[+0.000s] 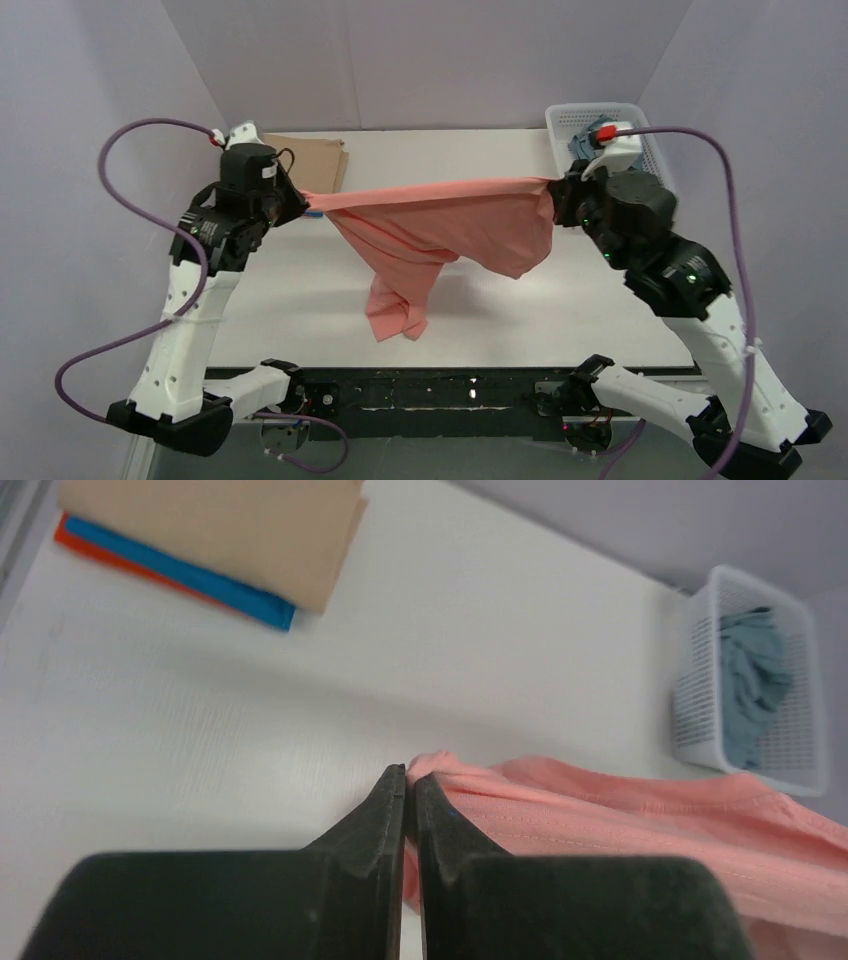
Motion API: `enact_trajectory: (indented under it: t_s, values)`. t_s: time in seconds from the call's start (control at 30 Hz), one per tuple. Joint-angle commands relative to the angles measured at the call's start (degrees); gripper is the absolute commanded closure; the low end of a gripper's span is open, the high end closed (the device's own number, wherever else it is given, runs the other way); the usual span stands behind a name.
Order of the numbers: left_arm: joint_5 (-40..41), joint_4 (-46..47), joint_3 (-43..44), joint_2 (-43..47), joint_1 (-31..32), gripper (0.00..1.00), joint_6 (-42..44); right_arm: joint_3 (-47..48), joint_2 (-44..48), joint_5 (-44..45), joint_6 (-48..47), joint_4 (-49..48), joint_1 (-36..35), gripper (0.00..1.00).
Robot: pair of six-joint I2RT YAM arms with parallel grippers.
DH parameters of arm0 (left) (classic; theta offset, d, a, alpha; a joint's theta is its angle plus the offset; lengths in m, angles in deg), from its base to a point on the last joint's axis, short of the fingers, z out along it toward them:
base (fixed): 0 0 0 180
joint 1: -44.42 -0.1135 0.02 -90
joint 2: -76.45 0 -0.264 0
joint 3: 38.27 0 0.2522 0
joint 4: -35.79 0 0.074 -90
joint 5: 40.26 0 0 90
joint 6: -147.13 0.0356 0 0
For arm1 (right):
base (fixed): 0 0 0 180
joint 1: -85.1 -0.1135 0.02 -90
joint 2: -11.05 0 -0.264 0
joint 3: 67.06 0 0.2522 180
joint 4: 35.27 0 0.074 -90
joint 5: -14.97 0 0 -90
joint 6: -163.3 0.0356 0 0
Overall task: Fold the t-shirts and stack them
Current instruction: Flatten out the tshirt
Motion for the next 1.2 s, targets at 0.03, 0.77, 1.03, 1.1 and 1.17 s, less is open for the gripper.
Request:
enact_trajectory:
  t_s: [0.03,0.77,1.03,1.1,1.17]
  values:
    - [-1.0,-7.8,19.8,1.8,-0.9,1.00,8.3,15.9,3.0,-12.5,-5.2,2.9,0.8,0.99]
    - [0.4,-3.5,37.3,-5.9,-0.9,1.00,13.7,25.6,-1.8,-9.4,0.4,7.4,0.8,0.99]
    - [5.3,3.1,58.3,-31.2,-1.4,1.00,16.5,32.7,-15.8,4.6,-15.5,-11.6,5.8,0.99]
    - [3.9,8.7,51.5,-28.3,-2.4,1.00,14.7,33.2,-17.1,1.7,-17.4,-14.1,7.3,0.99]
    - [1.6,7.2,50.5,-27.2,-3.3,1.00,12.8,33.4,-17.8,0.7,-16.6,-12.0,8.2,0.99]
